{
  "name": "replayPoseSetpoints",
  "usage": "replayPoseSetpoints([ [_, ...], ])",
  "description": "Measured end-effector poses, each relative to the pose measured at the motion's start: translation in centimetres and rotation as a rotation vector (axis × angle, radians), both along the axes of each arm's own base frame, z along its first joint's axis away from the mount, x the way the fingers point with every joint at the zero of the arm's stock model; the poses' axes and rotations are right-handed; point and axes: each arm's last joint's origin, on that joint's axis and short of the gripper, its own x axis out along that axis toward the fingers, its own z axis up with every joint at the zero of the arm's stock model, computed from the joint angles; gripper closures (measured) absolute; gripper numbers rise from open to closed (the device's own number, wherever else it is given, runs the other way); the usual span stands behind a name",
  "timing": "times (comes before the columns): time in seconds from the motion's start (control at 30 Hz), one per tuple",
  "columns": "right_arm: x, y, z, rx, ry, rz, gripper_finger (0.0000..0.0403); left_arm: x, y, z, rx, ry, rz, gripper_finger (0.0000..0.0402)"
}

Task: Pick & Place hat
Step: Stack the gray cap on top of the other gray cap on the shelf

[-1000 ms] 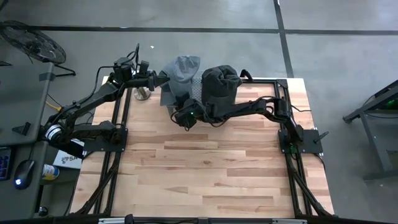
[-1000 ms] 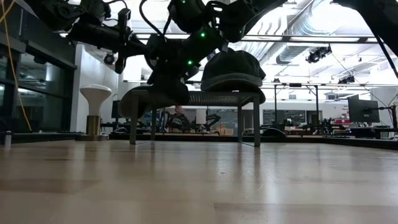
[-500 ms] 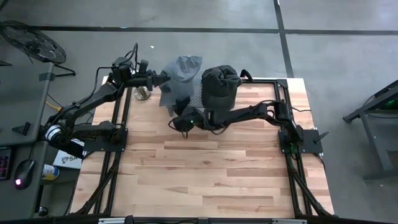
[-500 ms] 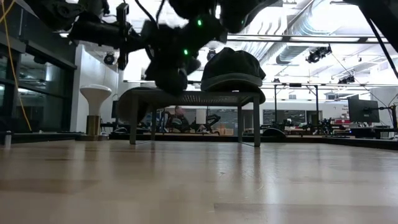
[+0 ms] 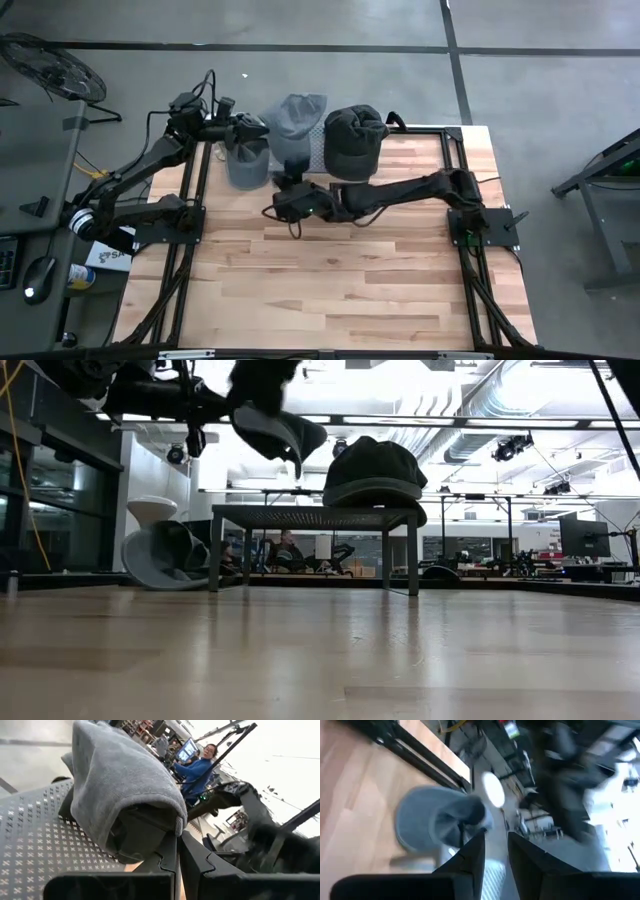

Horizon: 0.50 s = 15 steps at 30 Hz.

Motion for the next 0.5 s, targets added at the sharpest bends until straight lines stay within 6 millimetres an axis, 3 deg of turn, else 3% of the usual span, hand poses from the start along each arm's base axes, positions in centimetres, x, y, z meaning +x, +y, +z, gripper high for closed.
replayPoseSetpoints([
  [0.23,-5.3,-0.8,9.7,0.11,-0.082,-0.102,0.0325,0.1,0.1,-0.7,-0.031,0.044,-0.002,0.0401],
  [0.5,-12.0,-1.9,17.0,0.092,-0.222,-0.226,0.0325,0.6,0.8,-1.9,-0.094,0.091,-0.011,0.0401],
])
